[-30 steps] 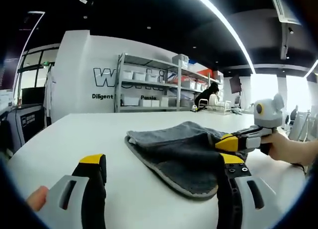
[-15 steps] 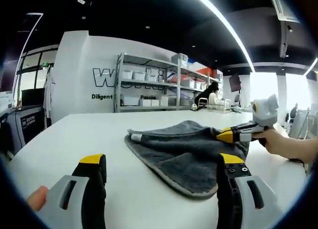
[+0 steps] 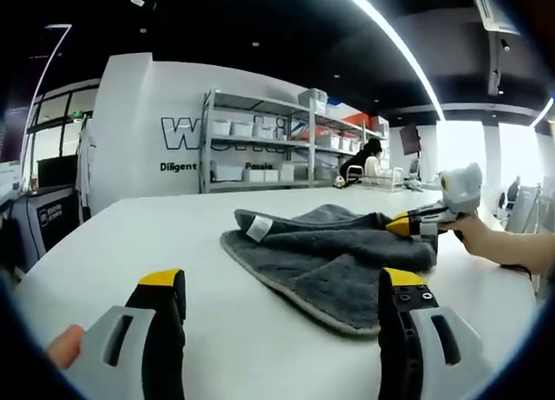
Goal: Open the folded towel by lifting each exposed corner and separating the folded layers until the towel lies flat within the target outline without major curled edges
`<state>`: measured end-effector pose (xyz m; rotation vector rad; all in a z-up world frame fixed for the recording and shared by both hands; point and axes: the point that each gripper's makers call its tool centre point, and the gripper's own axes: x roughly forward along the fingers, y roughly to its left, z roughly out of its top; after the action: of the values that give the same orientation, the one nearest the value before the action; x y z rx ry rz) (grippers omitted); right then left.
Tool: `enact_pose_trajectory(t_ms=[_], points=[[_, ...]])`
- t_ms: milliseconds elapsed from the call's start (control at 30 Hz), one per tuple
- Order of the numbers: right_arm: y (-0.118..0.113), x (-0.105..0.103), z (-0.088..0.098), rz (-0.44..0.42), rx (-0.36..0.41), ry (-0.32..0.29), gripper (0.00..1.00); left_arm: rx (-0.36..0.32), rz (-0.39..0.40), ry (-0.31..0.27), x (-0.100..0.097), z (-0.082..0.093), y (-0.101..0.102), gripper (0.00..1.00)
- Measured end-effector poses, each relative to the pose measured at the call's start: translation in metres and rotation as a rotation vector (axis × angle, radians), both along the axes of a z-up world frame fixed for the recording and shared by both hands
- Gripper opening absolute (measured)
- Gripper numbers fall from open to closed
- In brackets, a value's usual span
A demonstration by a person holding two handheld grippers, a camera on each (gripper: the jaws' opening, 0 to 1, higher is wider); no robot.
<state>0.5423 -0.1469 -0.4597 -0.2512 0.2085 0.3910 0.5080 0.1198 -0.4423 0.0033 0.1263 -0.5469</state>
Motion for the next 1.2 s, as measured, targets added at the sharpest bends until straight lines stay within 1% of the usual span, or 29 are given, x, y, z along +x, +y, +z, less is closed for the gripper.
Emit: enact_pose_trajectory(t_ms=[67, 100, 167, 300, 367, 467, 533, 567, 600, 667, 833, 900, 1033, 1200], points=[[-0.002, 0.000, -0.001, 0.010, -0.010, 0.004, 0.01, -0.001, -0.003, 0.003, -0.001, -0.001, -0.001, 0.91], [-0.003, 0.002, -0.002, 0.029, -0.047, 0.001, 0.01, 0.003, -0.006, 0.002, -0.002, -0.001, -0.002, 0.91], [-0.003, 0.002, -0.003, 0.044, -0.057, 0.002, 0.01, 0.010, -0.011, -0.002, -0.002, -0.001, -0.004, 0.91], [-0.001, 0.003, -0.004, 0.088, -0.086, -0.009, 0.01, 0.048, -0.030, 0.008, -0.003, -0.009, -0.011, 0.91], [-0.002, 0.002, -0.005, 0.105, -0.087, -0.011, 0.01, 0.059, -0.042, 0.008, -0.004, -0.010, -0.015, 0.91], [-0.001, 0.001, -0.005, 0.130, -0.060, -0.003, 0.01, 0.087, -0.047, -0.001, -0.005, -0.011, -0.017, 0.91], [-0.001, 0.002, -0.005, 0.140, -0.059, -0.004, 0.01, 0.103, -0.053, -0.012, -0.007, -0.010, -0.019, 0.91], [-0.001, 0.002, -0.005, 0.148, -0.055, -0.003, 0.01, 0.124, -0.056, -0.023, -0.008, -0.009, -0.020, 0.91], [0.000, 0.001, -0.004, 0.156, -0.035, 0.003, 0.01, 0.148, -0.051, -0.038, -0.009, -0.009, -0.019, 0.91], [0.002, 0.000, 0.000, 0.168, 0.017, 0.009, 0.01, 0.160, -0.050, -0.049, -0.010, -0.008, -0.020, 0.92], [-0.007, -0.005, 0.018, 0.160, 0.119, -0.012, 0.01, 0.121, -0.075, -0.016, -0.011, -0.010, -0.022, 0.92], [-0.014, -0.005, 0.025, 0.149, 0.145, -0.023, 0.01, 0.128, -0.081, -0.011, -0.012, -0.012, -0.024, 0.92], [-0.025, -0.006, 0.036, 0.129, 0.190, -0.041, 0.01, 0.181, -0.088, -0.021, -0.013, -0.017, -0.028, 0.92], [-0.045, -0.005, 0.047, 0.079, 0.225, -0.071, 0.01, 0.196, -0.093, 0.000, -0.013, -0.023, -0.028, 0.92]])
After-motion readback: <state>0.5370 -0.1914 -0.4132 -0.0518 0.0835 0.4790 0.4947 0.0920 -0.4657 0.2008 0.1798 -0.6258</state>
